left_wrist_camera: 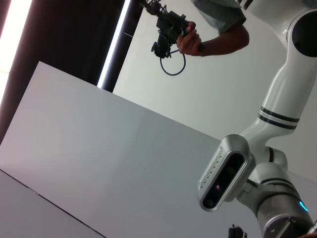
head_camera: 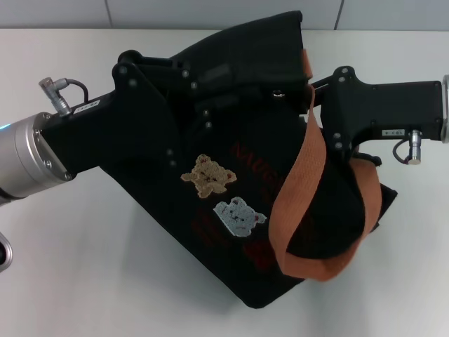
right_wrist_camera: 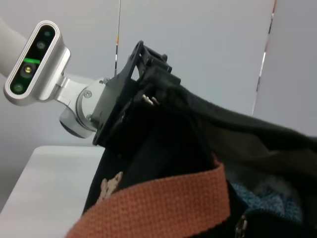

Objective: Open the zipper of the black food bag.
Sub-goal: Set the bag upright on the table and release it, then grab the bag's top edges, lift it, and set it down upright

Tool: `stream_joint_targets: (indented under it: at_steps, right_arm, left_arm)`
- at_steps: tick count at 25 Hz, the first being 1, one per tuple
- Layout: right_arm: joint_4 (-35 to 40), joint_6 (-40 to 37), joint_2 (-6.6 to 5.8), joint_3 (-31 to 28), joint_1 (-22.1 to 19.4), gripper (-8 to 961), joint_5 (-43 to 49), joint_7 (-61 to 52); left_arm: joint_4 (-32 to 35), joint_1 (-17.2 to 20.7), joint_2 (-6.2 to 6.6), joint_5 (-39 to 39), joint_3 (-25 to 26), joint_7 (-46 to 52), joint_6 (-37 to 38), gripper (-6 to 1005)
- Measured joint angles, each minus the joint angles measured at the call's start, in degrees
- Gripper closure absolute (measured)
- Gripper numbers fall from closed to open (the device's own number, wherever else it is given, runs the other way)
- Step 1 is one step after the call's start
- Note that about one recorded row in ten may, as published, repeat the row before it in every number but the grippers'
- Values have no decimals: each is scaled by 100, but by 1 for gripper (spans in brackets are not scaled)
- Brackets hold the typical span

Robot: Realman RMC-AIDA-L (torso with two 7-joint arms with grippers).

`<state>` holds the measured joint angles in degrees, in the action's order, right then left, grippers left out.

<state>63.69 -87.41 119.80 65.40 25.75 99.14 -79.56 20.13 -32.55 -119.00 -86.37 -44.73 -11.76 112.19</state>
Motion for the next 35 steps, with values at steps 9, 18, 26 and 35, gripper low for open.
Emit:
stream_joint_targets:
  at_steps: [9, 18, 26, 35]
  right_arm:
    - [-141, 42, -2, 75, -195, 927, -641, 532]
    - [-130, -30, -34, 33, -426, 953, -734, 625]
    - [408, -317, -40, -12, -716, 953, 46, 152]
    - [1038, -1073, -19, -613, -1233, 954, 1009, -395]
  left_arm:
    - [0, 22, 2, 5, -2, 4, 23, 973]
    - [-15, 25, -1, 5, 0, 7, 9, 980]
    - [-69, 11, -9, 28, 42, 66, -33, 987]
    - [-79, 15, -9, 247, 63, 259, -112, 994]
